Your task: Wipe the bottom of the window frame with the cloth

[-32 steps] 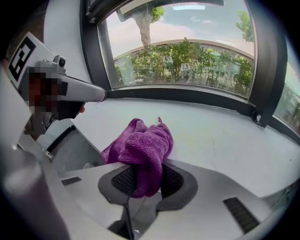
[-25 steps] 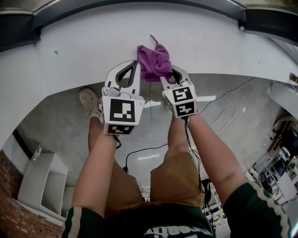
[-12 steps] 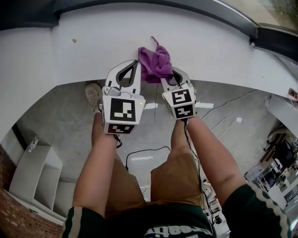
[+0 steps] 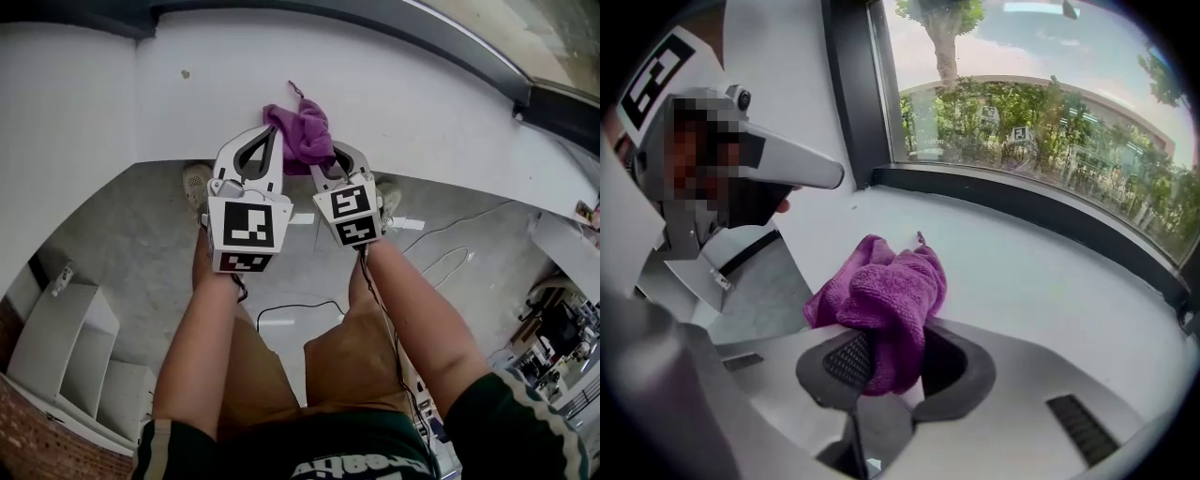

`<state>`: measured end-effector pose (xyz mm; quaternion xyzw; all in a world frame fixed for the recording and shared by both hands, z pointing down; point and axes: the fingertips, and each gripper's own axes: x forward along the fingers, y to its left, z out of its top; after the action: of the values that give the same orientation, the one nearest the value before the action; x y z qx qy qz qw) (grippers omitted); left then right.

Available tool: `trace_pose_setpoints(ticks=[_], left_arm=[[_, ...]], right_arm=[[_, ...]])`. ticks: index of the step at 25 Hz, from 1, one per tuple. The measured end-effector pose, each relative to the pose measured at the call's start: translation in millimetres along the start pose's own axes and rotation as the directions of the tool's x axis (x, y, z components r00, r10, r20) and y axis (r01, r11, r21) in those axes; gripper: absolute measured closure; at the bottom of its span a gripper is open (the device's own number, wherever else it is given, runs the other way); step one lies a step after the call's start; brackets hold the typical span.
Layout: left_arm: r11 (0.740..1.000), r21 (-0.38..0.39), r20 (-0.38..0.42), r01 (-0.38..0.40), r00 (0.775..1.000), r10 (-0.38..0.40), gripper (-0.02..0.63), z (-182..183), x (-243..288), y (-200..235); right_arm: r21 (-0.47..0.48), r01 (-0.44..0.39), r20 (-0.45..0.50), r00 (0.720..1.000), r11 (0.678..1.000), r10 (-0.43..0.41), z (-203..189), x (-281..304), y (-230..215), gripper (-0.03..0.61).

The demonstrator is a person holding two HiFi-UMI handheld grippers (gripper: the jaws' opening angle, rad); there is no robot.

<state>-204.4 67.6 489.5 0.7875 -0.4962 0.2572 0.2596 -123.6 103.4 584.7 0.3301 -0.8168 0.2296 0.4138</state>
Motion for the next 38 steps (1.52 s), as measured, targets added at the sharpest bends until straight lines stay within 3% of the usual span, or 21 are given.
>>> trace_pose_setpoints(ticks=[24,38], left_arm=[[0.989,-0.081,-0.003,-0.127,0.992,0.127,0.604,-24,-43,93],[0.962,-0.136,-0.036,-0.235,0.972,0.232,0.604,-45,-77,149]], right_arm=[[-0.107,-0.09,0.021,0.995,0.99,0.093,67,56,93,0.474],[-0.14,-0.158,0.05,0.985,0.977,0.166,106,86,144,0.474]])
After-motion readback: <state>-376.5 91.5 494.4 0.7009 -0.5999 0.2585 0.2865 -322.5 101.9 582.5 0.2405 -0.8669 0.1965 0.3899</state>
